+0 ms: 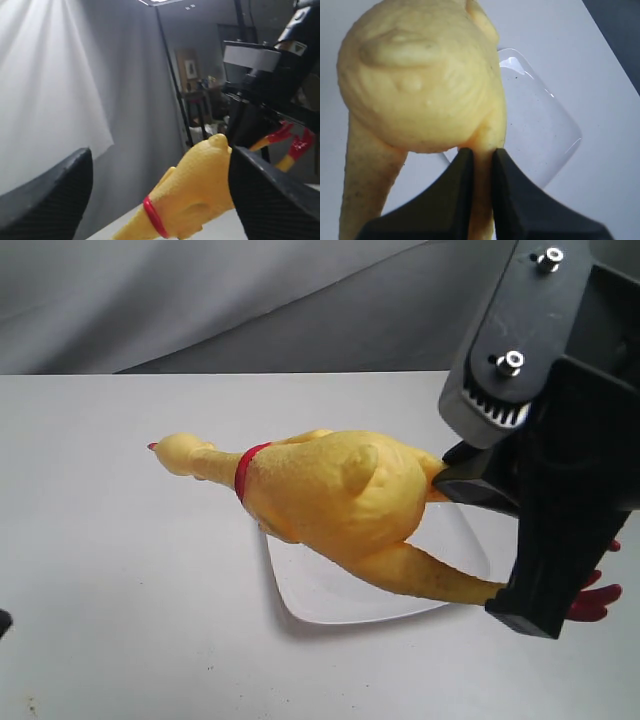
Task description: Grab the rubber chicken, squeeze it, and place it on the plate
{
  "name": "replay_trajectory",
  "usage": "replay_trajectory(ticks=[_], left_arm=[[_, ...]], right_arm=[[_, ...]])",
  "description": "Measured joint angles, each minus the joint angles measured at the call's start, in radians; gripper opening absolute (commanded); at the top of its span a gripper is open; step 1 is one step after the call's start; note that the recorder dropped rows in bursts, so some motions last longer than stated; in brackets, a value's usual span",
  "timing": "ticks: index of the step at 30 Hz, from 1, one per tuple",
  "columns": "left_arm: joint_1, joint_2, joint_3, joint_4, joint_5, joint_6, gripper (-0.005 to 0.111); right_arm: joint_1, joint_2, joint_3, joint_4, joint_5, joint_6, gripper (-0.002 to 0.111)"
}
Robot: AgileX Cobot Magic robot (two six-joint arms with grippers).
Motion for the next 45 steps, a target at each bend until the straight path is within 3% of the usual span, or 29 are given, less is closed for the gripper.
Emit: replay_trajectory(ticks=[5,10,20,28,30,32,37,39,45], left_arm=[[-0.005,0.209,-0.206,0.375,-0.050,-0.036,0.071],[-0.081,0.432,-0.360,0.520,-0.050,0.003,0.071],[-0.306,0.803,-0.454,0.561,0.088,0.221,0.071],[-0.476,0.848,-0.460,0.562,0.275,0.320,0.071],[-0.508,0.849,-0.460,0.498,0.289,0.373,0.071],[-0.515,0.849,-0.460,0.425,0.289,0.417,0.066],[-0.515,0.871,-0.460,0.379,0.293,0.440,0.015],[-0.515,0.912,-0.462,0.371,0.282,0.440,0.000],[-0.515,0.951,-0.462,0.359,0.252,0.480,0.000]], right_arm=[[0.000,0.000,0.000,0.004,0.000,0.000,0.000],[0.000,0.000,0.000,0.024,0.000,0.000,0.000],[0.000,0.000,0.000,0.066,0.000,-0.015,0.000],[0.000,0.000,0.000,0.066,0.000,-0.016,0.000],[0.000,0.000,0.000,0.066,-0.002,-0.017,0.000],[0.000,0.000,0.000,0.066,0.000,-0.017,0.000],[0.000,0.000,0.000,0.085,-0.002,-0.017,0.000],[0.000,0.000,0.002,0.088,-0.002,-0.023,0.000],[0.000,0.000,0.002,0.088,0.006,-0.027,0.000]])
